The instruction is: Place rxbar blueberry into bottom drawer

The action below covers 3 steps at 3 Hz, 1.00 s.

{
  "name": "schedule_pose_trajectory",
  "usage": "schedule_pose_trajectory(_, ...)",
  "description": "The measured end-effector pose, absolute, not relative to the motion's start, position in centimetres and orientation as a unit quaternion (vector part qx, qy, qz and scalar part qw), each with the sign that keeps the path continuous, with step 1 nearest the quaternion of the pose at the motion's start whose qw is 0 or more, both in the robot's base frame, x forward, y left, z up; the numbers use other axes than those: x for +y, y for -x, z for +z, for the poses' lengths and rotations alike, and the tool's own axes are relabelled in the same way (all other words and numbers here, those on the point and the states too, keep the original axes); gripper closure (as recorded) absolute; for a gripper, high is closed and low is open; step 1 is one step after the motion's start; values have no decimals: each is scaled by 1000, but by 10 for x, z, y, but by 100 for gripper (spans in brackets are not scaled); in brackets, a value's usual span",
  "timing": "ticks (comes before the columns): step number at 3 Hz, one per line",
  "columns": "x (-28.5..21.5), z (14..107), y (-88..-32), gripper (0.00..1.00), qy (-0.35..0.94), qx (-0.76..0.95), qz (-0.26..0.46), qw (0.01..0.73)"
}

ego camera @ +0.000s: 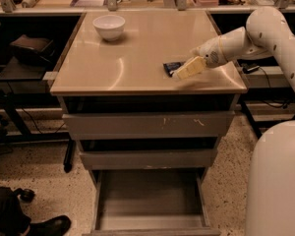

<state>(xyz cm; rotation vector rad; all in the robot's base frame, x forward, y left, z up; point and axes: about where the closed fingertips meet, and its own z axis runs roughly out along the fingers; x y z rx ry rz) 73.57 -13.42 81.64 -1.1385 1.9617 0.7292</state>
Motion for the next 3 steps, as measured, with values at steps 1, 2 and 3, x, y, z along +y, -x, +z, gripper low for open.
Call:
schedule_pose_trajectory(1,-134,816,-736,19,444,765,284,371)
schedule_pose_trajectory(2,-134,816,-736,42,444,765,284,370)
schedule_pose_trajectory(3,-134,816,-736,66,444,765,284,370)
